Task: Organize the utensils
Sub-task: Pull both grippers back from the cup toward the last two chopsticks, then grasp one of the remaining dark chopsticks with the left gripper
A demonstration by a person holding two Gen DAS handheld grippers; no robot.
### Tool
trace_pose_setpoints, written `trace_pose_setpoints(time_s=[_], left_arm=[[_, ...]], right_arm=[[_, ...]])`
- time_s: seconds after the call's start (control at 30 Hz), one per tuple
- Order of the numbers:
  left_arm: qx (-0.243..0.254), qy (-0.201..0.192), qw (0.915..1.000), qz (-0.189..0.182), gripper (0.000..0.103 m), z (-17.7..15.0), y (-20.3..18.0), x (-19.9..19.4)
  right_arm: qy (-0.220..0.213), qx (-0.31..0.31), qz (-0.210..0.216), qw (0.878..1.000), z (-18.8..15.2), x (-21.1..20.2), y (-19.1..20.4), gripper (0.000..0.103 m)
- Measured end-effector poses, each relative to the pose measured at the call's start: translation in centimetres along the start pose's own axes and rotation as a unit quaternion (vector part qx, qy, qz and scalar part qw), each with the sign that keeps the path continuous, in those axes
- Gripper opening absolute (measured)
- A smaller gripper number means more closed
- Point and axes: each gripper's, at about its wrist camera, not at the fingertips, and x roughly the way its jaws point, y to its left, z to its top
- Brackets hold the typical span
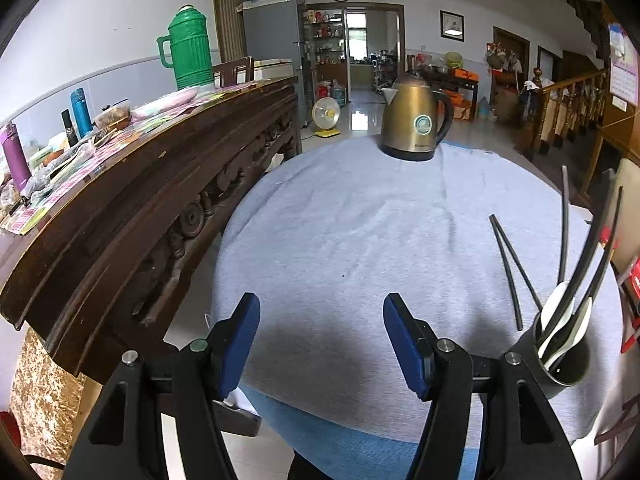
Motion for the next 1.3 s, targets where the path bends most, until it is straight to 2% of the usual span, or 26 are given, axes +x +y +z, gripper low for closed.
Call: trace_pose_setpoints(time_s=[0.23,0.47,0.6,0.73,0.93,1.1,1.3], left_arm=[[0.0,0.011,0.9999,0.004,0.065,-0.2,0.2,1.4],[0.016,0.024,0.9996,-0.002,0.065,0.8,-0.1,3.9],[0.039,0.037,0.9983,-0.024,0.065,2.0,-0.6,6.2],[0.066,0.056,0.9942,-0.065,0.065,3.8,-1.8,9.3],[0.108,0.085,0.9822,-0.127,0.065,7.3,-5.7,14.6],[0.155,0.108,0.9645,-0.184,0.065,9.2,-12.2,17.7],[0.192,0.146,0.9421,-0.233,0.065,9.6,-18.6,20.8]], right_arm=[[0.014,-0.008,-0.008,1.0,-0.2,1.7,0.1,0.069],[0.018,-0.031,-0.046,0.998,1.5,3.9,0.4,0.069],[0.025,-0.028,-0.056,0.998,3.2,5.7,-0.2,0.069],[0.033,-0.011,-0.051,0.998,4.0,7.0,-1.0,0.069],[0.055,-0.008,-0.049,0.997,3.7,9.1,-2.0,0.069],[0.059,0.01,-0.049,0.997,4.0,10.3,-3.5,0.069],[0.062,0.019,-0.057,0.996,4.8,11.0,-5.2,0.069]])
